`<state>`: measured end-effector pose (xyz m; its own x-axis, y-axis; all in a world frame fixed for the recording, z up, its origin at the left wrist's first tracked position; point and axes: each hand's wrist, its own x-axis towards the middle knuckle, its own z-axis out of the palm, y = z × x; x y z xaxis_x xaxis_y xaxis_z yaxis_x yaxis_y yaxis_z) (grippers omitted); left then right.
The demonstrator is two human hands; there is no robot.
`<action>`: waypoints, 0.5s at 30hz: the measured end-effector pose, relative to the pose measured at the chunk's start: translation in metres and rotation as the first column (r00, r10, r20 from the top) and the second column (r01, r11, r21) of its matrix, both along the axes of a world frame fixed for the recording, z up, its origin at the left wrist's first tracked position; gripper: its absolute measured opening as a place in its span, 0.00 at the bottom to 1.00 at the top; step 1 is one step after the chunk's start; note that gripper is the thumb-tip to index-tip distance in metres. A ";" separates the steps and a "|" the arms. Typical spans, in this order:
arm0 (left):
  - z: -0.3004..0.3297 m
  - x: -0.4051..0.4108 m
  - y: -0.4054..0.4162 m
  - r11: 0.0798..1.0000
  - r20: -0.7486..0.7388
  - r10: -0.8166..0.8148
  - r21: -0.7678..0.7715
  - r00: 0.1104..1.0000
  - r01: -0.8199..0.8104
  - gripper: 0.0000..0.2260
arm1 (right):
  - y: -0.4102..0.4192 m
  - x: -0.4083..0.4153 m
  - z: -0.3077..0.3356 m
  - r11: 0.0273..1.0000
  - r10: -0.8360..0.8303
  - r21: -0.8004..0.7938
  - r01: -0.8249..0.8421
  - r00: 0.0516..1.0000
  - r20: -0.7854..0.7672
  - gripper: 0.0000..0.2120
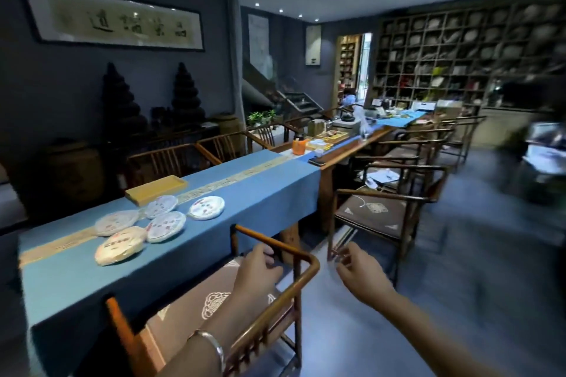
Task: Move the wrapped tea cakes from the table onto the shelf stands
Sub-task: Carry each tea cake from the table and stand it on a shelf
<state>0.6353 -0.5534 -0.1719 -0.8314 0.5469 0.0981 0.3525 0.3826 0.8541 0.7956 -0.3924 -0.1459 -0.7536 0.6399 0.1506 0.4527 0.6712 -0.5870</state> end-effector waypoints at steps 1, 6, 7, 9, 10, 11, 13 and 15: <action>0.000 0.007 0.024 1.000 0.011 -0.018 0.003 1.000 0.018 0.13 | 0.020 0.011 0.001 1.000 -0.012 0.005 0.012 1.000 0.012 0.09; -0.001 0.020 0.130 0.982 0.004 -0.188 -0.019 0.982 0.188 0.12 | 0.111 0.050 0.000 0.991 -0.127 -0.023 0.128 0.991 0.033 0.13; -0.002 0.019 0.149 0.973 -0.001 -0.231 -0.032 0.973 0.231 0.12 | 0.126 0.055 -0.002 0.987 -0.154 -0.031 0.155 0.988 0.030 0.13; -0.005 0.016 0.188 0.957 -0.007 -0.288 -0.042 0.958 0.287 0.11 | 0.154 0.061 -0.007 0.978 -0.199 -0.053 0.201 0.979 0.037 0.14; -0.006 0.014 0.208 0.952 -0.016 -0.305 -0.049 0.952 0.304 0.11 | 0.168 0.062 -0.010 0.974 -0.216 -0.066 0.218 0.975 0.043 0.14; -0.007 0.012 0.229 0.946 -0.027 -0.320 -0.062 0.947 0.318 0.12 | 0.182 0.062 -0.013 0.970 -0.229 -0.075 0.232 0.972 0.047 0.13; -0.008 0.004 0.275 0.932 -0.036 -0.357 -0.086 0.933 0.353 0.14 | 0.216 0.060 -0.016 0.963 -0.257 -0.067 0.260 0.965 0.055 0.12; -0.010 -0.009 0.322 0.915 -0.031 -0.396 -0.093 0.918 0.392 0.14 | 0.255 0.054 -0.017 0.951 -0.301 -0.052 0.303 0.952 0.053 0.12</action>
